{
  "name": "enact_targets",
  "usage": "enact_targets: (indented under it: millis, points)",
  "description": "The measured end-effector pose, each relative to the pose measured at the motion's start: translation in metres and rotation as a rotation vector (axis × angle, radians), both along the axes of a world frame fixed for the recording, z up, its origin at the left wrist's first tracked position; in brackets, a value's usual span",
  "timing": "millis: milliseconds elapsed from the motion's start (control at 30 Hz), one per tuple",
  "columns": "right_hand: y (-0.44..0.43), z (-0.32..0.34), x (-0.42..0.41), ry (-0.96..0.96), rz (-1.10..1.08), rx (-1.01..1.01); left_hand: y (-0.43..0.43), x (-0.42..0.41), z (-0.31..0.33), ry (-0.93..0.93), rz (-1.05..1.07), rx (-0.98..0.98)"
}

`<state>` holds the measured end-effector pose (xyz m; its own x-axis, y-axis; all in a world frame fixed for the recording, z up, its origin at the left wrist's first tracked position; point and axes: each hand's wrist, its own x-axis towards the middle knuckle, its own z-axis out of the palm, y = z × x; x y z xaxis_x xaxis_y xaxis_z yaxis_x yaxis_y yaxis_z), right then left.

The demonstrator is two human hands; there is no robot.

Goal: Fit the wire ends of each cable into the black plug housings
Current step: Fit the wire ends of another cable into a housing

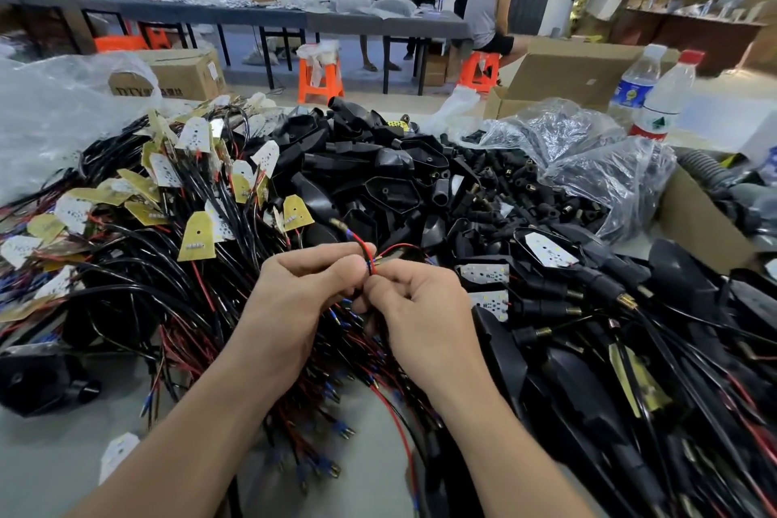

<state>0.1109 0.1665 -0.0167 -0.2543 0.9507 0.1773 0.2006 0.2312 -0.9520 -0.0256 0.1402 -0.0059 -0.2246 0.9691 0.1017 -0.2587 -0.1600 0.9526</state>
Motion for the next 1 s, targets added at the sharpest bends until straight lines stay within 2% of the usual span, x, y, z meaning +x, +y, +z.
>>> enact_targets:
  millis: [167, 333, 433, 567, 700, 900, 1000]
  points:
    - [0.002, 0.006, 0.004, -0.005, 0.012, -0.052, 0.005, 0.004, 0.003, 0.185, 0.136, 0.067]
    - [0.016, 0.029, 0.025, -0.116, -0.229, 0.120, 0.025, 0.013, -0.005, 0.385, 0.327, -0.008]
    - [0.041, 0.057, 0.054, -0.342, -0.300, 0.233, 0.034, 0.015, -0.010, 0.401, 0.312, 0.012]
    - [0.100, 0.077, 0.082, -0.834, -0.320, 0.217, 0.035, 0.015, -0.018, 0.507, 0.300, 0.055]
    - [0.153, 0.074, 0.091, -1.330, -0.109, 0.091, 0.034, 0.015, -0.025, 0.582, 0.297, 0.088]
    - [0.181, 0.058, 0.080, -1.516, 0.049, 0.119, 0.032, 0.016, -0.031, 0.658, 0.273, 0.085]
    - [0.188, 0.055, 0.074, -1.535, 0.082, 0.075, 0.031, 0.018, -0.031, 0.714, 0.310, 0.086]
